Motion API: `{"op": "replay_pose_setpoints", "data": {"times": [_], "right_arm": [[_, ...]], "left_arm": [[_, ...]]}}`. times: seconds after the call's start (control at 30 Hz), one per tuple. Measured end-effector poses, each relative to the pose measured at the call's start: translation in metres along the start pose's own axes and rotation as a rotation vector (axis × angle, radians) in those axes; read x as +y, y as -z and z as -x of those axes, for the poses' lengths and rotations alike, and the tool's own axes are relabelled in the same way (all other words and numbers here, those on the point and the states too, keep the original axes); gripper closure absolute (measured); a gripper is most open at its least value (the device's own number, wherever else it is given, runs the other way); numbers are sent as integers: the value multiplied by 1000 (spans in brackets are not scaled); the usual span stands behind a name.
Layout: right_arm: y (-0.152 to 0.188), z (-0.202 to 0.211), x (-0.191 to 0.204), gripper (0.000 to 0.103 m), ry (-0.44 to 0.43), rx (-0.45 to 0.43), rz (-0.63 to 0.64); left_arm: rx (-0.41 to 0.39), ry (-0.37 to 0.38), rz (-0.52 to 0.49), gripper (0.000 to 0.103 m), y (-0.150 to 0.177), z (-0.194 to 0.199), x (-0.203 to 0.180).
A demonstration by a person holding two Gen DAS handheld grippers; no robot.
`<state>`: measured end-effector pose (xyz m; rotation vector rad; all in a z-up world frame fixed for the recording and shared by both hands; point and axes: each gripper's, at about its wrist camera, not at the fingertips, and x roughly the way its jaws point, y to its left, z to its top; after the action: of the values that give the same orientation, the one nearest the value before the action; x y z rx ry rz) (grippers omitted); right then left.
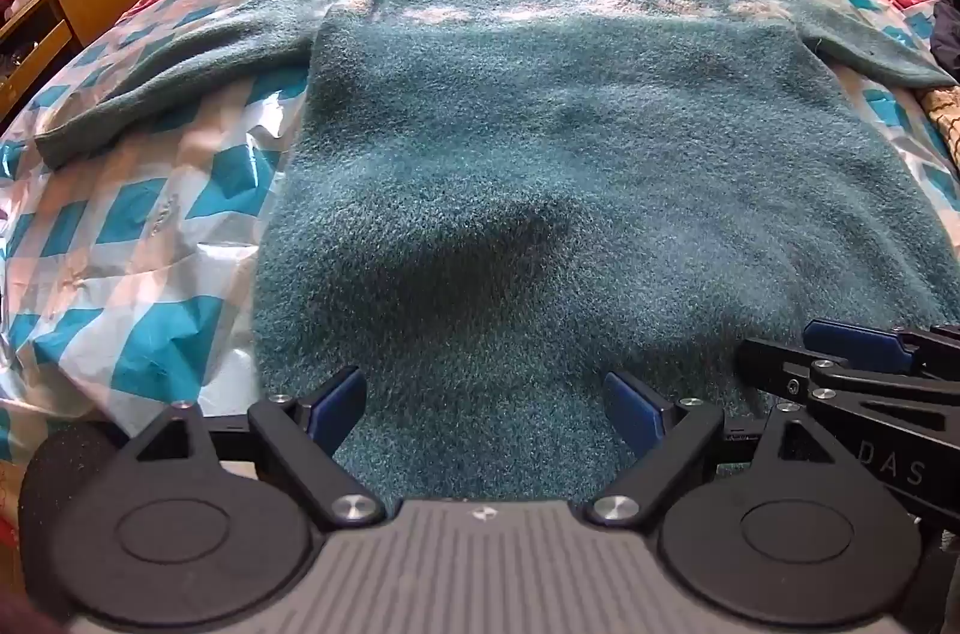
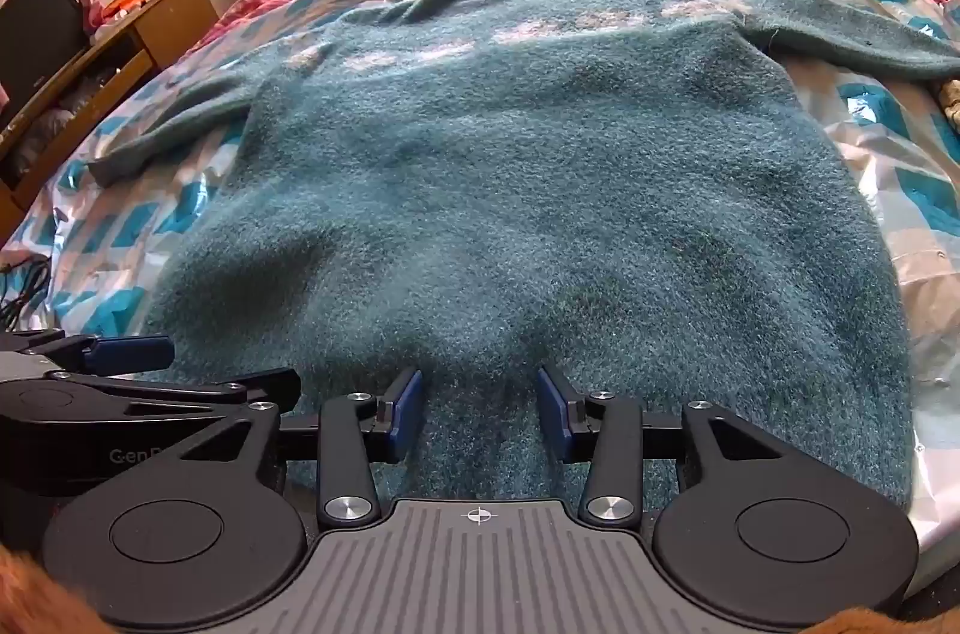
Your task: Fold small clothes
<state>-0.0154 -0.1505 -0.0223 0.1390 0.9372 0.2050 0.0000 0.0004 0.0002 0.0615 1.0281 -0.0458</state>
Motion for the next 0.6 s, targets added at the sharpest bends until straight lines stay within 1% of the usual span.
{"op": "replay_pose_setpoints", "data": {"times": [0.3, 0.47, 0.6], "right_arm": [[4, -2, 1, 61, 4, -2, 10], [3, -2, 0, 61, 8, 2, 11], [6, -1, 2, 61, 17, -7, 19]], "left_arm": [[7, 7, 14, 12, 5, -5, 2], [40, 24, 43, 12, 9, -10, 5], [27, 23, 52, 12, 11, -8, 5]]}}
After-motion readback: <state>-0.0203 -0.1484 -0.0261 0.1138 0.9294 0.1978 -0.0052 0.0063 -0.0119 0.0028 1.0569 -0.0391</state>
